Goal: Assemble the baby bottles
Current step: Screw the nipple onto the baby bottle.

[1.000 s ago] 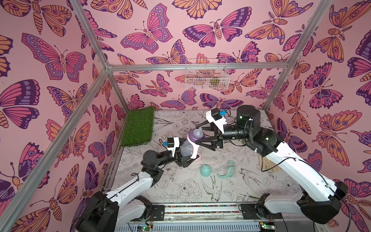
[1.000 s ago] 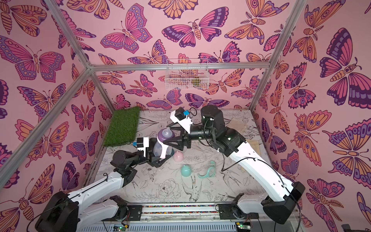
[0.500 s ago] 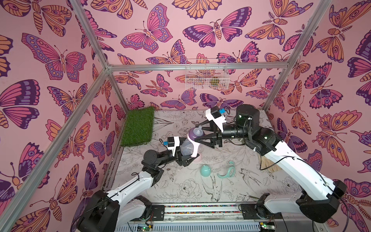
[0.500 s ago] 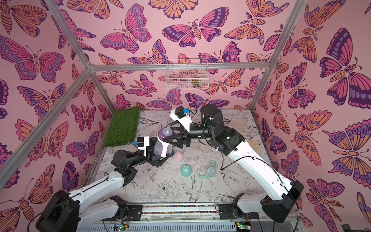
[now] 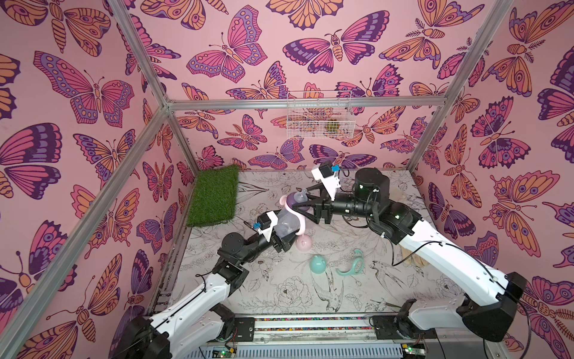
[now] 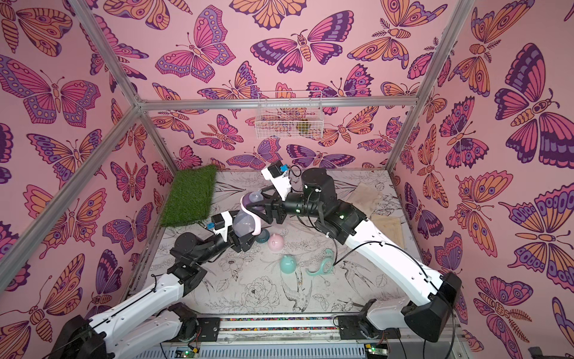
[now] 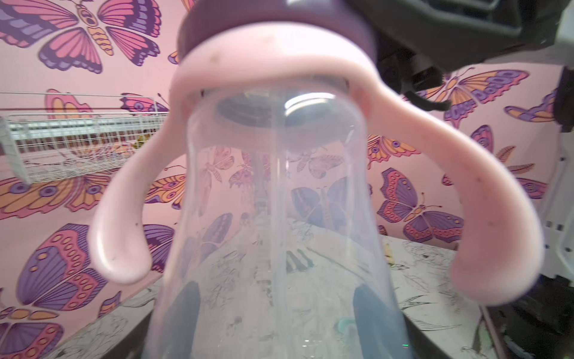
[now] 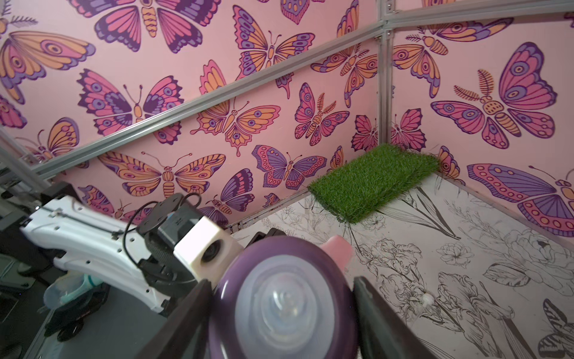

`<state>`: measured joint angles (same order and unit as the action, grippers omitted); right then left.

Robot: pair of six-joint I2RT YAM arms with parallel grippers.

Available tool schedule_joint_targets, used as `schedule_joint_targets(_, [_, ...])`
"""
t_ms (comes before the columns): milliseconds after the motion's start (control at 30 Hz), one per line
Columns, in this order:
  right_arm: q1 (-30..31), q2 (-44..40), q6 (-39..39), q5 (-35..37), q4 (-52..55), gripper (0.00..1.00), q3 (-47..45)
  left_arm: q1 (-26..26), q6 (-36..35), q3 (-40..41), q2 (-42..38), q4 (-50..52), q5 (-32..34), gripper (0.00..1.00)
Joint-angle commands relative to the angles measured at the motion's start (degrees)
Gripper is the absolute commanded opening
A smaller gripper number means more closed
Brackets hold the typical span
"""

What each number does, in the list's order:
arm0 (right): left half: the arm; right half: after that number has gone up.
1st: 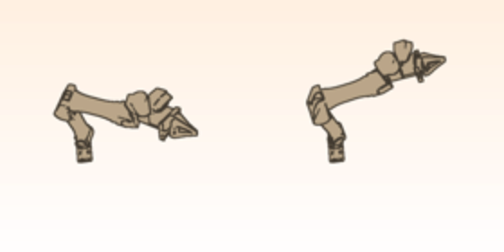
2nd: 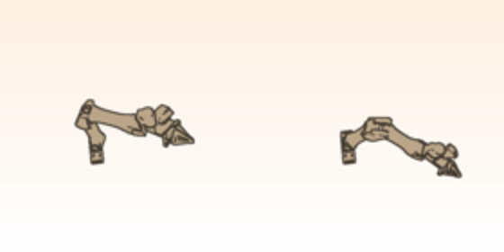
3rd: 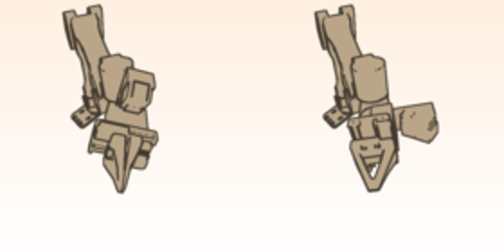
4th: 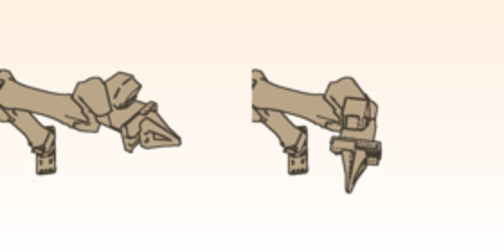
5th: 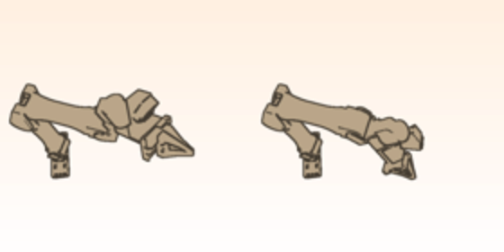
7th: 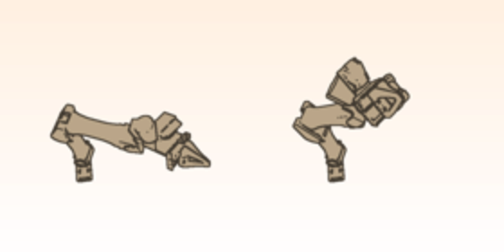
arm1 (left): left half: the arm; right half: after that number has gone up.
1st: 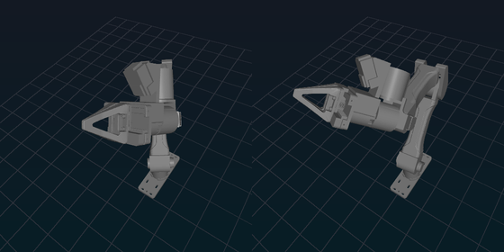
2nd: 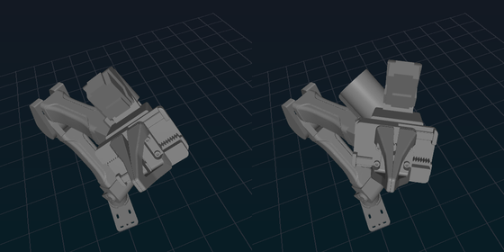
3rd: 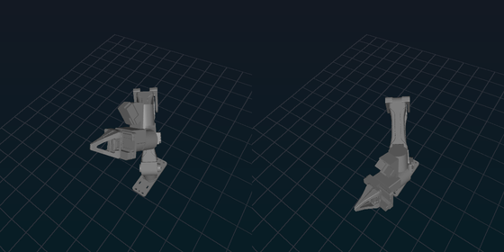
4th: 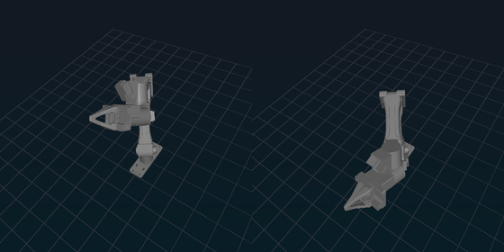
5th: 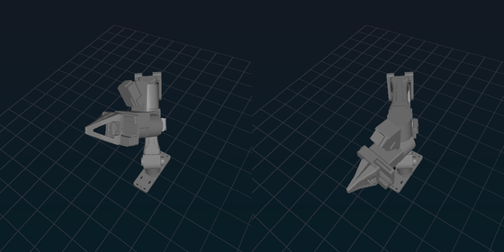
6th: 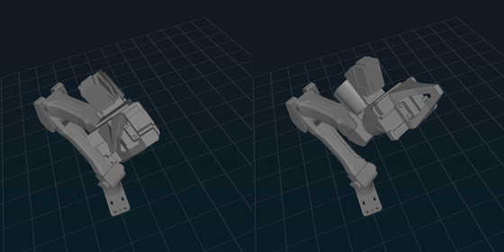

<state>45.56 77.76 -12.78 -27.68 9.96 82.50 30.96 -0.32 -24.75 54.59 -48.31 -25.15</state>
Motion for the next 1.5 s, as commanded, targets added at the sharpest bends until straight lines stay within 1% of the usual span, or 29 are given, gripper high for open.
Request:
schedule_joint_targets(0, [2.55,2.66,-6.83,4.18,2.44,0.18,2.28,1.0,-7.62,-0.06,-0.79,-0.13,12.39,0.0])
schedule_joint_targets(100, [3.11,4.12,-10.23,6.82,1.68,0.1,2.58,3.06,-12.32,-0.1,-0.63,0.49,18.27,0.0])
schedule_joint_targets(200, [3.31,5.39,-13.44,8.76,0.78,0.06,2.66,5.67,-17.85,-0.21,0.03,0.61,24.54,0.0])
schedule_joint_targets(300, [3.58,6.81,-15.73,9.86,0.56,0.05,3.48,8.24,-23.3,-0.62,1.39,0.59,29.95,0.0])
schedule_joint_targets(433, [3.75,8.7,-17.79,10.3,1.78,0.05,5.66,10.83,-27.91,-1.08,3.41,-0.21,35.46,0.0])
schedule_joint_targets(667, [3.73,10.29,-20.18,12.91,4.63,0.01,8.03,14.83,-37.51,-1.0,9.38,-8.62,45.83,0.0])
schedule_joint_targets(733, [3.75,10.73,-20.08,12.86,5.55,0.01,8.72,15.6,-39.45,-1.0,11.13,-11.31,47.41,0.0])
schedule_joint_targets(767, [3.75,10.76,-19.7,12.31,5.67,0.05,8.86,15.79,-39.45,-1.0,11.5,-11.57,47.29,0.0])
schedule_joint_targets(800, [3.75,10.73,-19.19,11.86,5.69,0.11,8.66,15.88,-38.8,-1.21,11.51,-10.8,47.17,0.0])
schedule_joint_targets(933, [3.57,9.58,-16.33,10.62,5.97,0.46,7.36,15.88,-33.42,-2.6,9.55,-5.88,46.04,0.0])
schedule_joint_targets(967, [3.51,9.27,-15.81,10.45,6.2,0.51,7.08,15.88,-32.8,-2.58,9.16,-5.76,45.22,0.0])
schedule_joint_targets(1067, [3.4,8.74,-14.48,9.86,6.9,0.6,6.73,15.84,-31.15,-2.57,8.72,-5.6,42.96,0.0])
schedule_joint_targets(1267, [3.31,8.56,-11.53,8.42,8.55,0.74,6.49,15.8,-26.59,-3.11,8.02,-3.82,38.42,0.0])
schedule_joint_targets(1400, [3.16,7.87,-9.61,7.97,9.45,0.81,5.75,15.72,-24.76,-3.86,7.47,-1.92,36.9,0.0])
schedule_joint_targets(1467, [2.88,7.35,-9.28,7.87,9.65,0.81,5.03,15.67,-23.94,-3.82,7.22,-1.84,36.35,0.0])
